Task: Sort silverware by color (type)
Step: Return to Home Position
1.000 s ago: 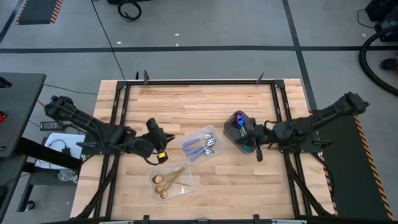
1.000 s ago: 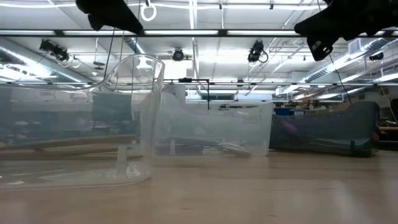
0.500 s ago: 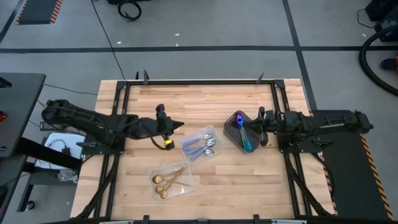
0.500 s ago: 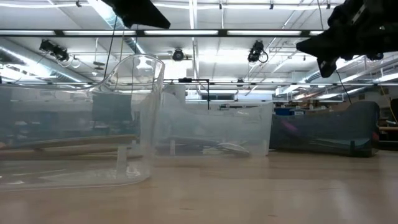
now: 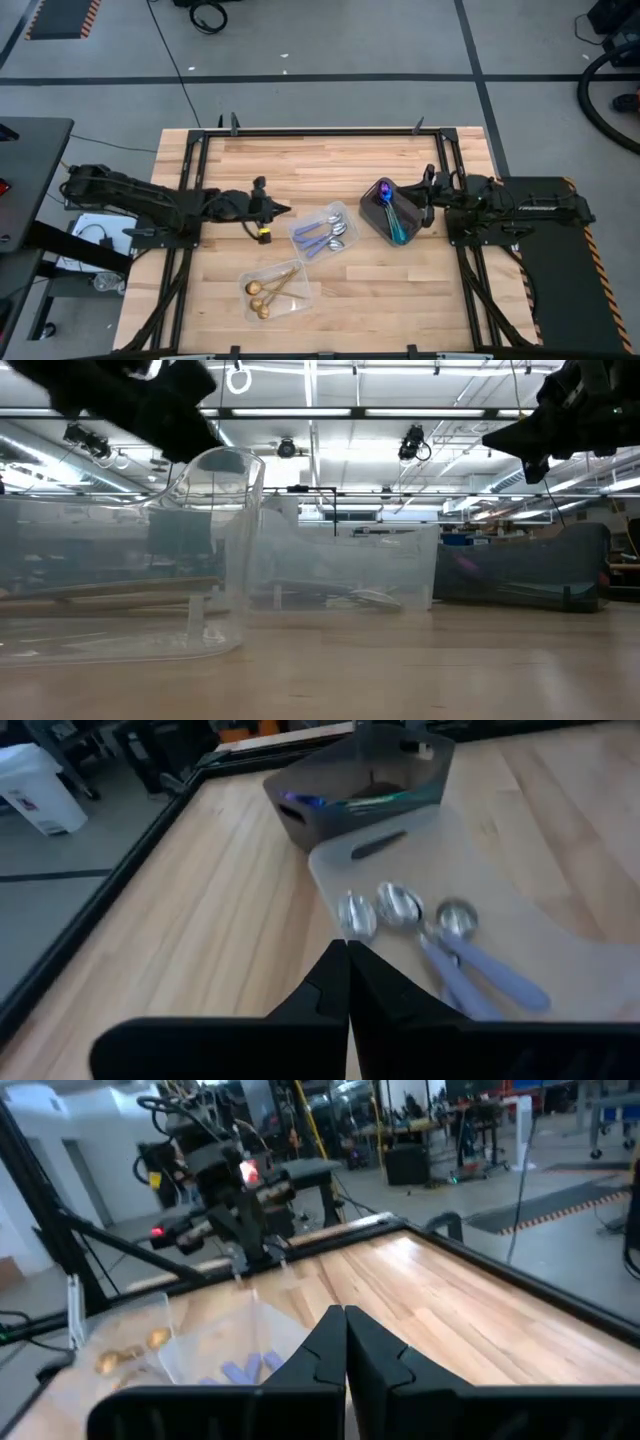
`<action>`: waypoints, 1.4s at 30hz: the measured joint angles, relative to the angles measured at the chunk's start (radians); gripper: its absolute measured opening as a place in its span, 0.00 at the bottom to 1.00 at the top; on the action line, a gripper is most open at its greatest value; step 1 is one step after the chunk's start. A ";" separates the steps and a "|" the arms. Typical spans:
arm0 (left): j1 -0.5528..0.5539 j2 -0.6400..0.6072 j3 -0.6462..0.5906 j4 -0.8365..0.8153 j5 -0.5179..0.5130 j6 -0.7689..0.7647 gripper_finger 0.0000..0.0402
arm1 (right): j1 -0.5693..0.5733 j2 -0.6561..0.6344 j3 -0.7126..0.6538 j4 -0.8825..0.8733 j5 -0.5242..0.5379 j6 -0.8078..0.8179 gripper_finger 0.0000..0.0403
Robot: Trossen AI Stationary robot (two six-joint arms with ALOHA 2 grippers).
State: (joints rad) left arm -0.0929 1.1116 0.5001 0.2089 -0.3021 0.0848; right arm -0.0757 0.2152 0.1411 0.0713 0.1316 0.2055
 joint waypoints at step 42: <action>0.016 -1.096 -0.437 -0.244 0.166 -0.148 0.04 | 0.000 -0.207 0.047 -0.246 0.108 0.291 0.02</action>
State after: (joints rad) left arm -0.0772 0.0160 0.0635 -0.0356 -0.1357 -0.0631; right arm -0.0753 0.0082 0.1879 -0.1745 0.2394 0.4969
